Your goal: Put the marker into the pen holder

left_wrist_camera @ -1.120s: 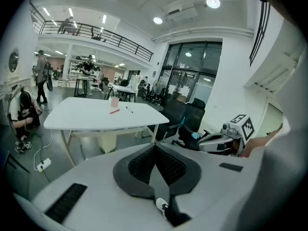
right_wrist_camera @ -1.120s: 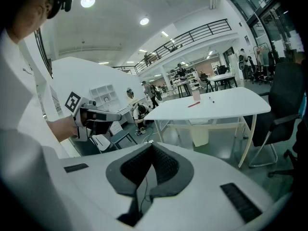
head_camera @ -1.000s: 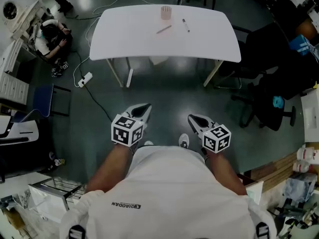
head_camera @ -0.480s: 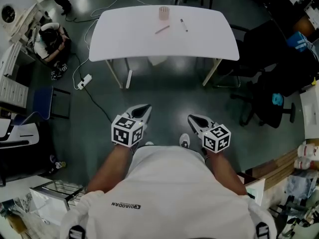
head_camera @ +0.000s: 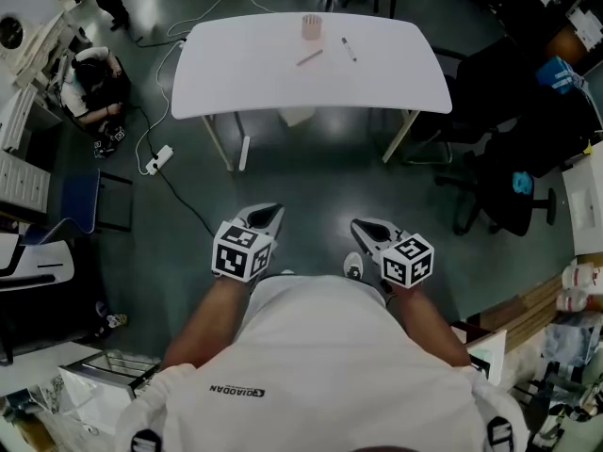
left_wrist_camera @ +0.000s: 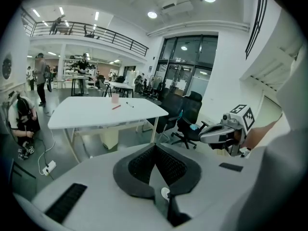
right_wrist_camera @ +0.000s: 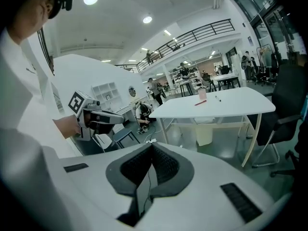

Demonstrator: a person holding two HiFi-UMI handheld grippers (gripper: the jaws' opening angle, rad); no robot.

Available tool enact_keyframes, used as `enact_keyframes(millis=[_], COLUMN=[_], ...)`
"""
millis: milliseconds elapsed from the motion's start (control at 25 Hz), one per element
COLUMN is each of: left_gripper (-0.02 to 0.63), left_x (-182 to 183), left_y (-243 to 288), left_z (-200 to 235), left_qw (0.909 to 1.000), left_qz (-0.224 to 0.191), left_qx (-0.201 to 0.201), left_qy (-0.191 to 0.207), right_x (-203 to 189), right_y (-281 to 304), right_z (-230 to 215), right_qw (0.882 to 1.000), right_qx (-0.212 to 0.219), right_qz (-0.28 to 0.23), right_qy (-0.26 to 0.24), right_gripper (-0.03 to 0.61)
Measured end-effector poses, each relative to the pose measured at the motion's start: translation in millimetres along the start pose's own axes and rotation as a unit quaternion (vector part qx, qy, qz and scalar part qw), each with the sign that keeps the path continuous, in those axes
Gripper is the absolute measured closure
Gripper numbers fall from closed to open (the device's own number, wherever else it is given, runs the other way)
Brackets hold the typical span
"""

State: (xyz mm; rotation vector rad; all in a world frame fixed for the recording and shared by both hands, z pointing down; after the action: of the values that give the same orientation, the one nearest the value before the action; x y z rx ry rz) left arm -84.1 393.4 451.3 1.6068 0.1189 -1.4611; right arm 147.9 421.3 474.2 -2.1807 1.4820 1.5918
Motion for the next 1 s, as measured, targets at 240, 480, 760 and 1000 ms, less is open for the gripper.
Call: enact_keyframes(millis=[240, 480, 760, 1000], left_gripper=[0.588, 0.588, 0.588, 0.588], left_x=[-25.9, -35.4, -25.2, -5.3], left_y=[-22.5, -23.8, -2.2, 18.2], left_z=[28.1, 42.7, 45.3, 59.8], left_qw=[0.9994, 0.9981, 0.9983, 0.9984], left_qz=[0.011, 0.012, 0.007, 0.012], left_qx=[-0.009, -0.012, -0.015, -0.004], left_qy=[-0.031, -0.059, -0.057, -0.054], right_x=[3.0, 13.3, 13.7, 47.1], right_y=[17.0, 16.7, 30.7, 53.0], right_z=[18.4, 12.6, -4.0, -29.1], right_qw=[1.000, 0.999, 0.999, 0.999], right_qx=[-0.025, -0.050, -0.044, -0.025], right_qz=[-0.006, -0.007, 0.005, -0.013], right_qy=[-0.004, 0.001, 0.018, 0.017], right_gripper=[0.560, 0.560, 0.560, 0.560])
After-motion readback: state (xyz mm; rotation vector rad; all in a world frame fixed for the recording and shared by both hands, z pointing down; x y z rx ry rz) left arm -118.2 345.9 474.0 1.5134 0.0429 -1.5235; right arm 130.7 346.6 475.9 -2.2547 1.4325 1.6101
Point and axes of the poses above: the fingertips, and each gripper's own axes: y forward along the fingers, z to its left, x out of its top, the point moved 6 cm from there along -y, backward along the fingers, and after that the axes turned 9 degrees about y, right-handed, at the moved point
